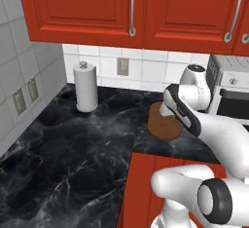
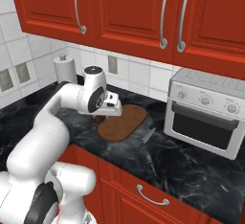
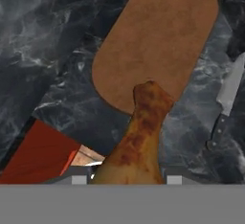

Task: Retrieve the chicken drumstick from the fridge and place it on the cutting board.

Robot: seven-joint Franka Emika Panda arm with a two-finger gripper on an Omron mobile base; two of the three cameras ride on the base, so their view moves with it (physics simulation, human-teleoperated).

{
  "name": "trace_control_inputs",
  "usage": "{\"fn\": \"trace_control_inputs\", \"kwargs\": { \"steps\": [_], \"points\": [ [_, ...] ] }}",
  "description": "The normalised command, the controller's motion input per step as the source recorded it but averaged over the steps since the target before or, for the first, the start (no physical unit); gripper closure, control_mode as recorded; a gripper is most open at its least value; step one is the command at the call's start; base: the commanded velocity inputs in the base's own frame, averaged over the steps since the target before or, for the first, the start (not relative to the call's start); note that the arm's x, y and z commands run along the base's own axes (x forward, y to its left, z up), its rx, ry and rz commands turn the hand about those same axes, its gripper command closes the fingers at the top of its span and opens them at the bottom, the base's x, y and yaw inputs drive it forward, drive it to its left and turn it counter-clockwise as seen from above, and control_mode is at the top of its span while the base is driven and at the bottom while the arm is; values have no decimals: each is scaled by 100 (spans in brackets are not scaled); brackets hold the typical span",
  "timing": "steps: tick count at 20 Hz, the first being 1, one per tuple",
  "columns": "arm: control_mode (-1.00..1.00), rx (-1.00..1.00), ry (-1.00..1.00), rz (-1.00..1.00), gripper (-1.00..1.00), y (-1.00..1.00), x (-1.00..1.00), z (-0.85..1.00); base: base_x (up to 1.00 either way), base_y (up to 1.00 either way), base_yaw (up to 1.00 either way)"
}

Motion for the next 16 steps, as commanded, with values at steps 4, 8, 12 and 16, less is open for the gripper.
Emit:
{"fn": "trace_control_inputs", "kwargs": {
  "steps": [4, 8, 12, 16],
  "points": [
    [-100, 0, 7, 6, 100, 0, 79, -49, 0, 0, 0],
    [-100, 0, 2, 2, 100, -4, 78, -40, 0, 0, 0],
    [-100, 0, 0, 0, 100, -8, 69, -43, 0, 0, 0],
    [-100, 0, 0, 0, 100, -10, 62, -38, 0, 0, 0]
  ]
}}
